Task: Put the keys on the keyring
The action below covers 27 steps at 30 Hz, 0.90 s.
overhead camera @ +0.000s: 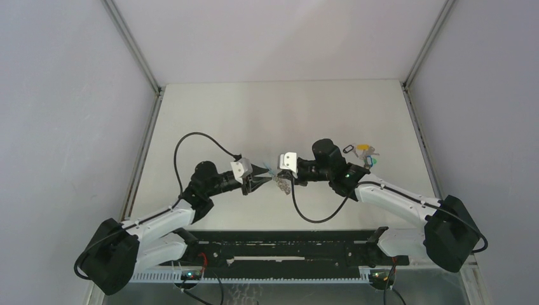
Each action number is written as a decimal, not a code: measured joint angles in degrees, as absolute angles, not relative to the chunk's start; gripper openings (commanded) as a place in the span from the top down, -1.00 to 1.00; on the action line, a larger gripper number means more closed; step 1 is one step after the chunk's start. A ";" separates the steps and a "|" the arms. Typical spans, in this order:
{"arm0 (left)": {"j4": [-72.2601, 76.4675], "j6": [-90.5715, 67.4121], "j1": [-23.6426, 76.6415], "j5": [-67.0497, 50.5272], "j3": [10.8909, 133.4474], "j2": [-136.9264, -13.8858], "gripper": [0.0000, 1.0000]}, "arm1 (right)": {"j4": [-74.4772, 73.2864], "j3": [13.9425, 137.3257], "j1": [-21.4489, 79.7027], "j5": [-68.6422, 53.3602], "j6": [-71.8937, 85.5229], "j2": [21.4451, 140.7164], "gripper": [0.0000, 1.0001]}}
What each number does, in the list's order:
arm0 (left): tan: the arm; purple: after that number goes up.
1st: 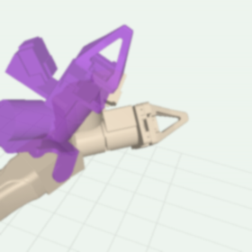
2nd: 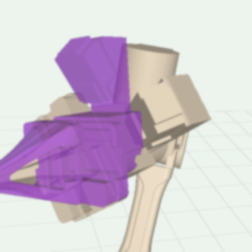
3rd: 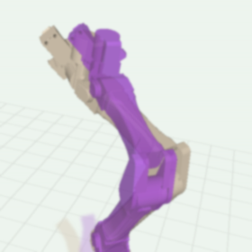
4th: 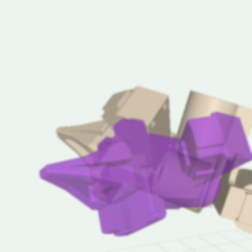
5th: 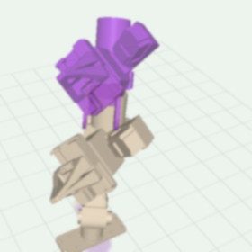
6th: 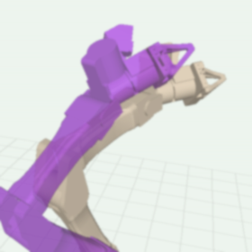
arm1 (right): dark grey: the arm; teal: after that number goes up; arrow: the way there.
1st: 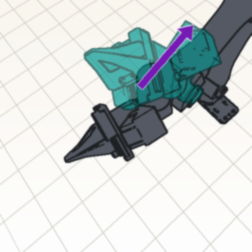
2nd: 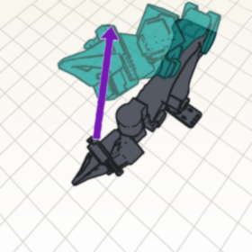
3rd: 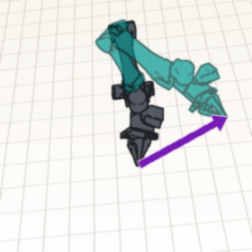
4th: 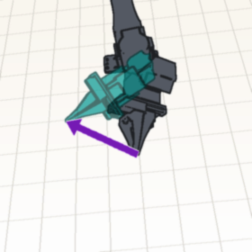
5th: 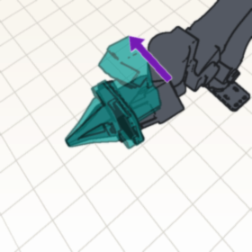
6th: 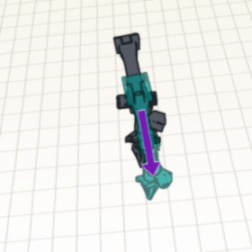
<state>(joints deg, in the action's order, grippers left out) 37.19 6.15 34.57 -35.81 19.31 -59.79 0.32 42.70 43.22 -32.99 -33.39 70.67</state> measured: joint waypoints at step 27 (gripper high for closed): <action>41.98 7.38 36.95 -36.64 18.48 -65.19 0.52 | 1.74 42.70 43.59 -32.05 -31.73 70.65 1.00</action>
<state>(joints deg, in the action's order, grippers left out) 41.98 7.38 36.95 -36.64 18.48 -65.19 1.74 42.70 43.59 -32.05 -31.73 70.65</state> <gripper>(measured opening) 0.255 0.003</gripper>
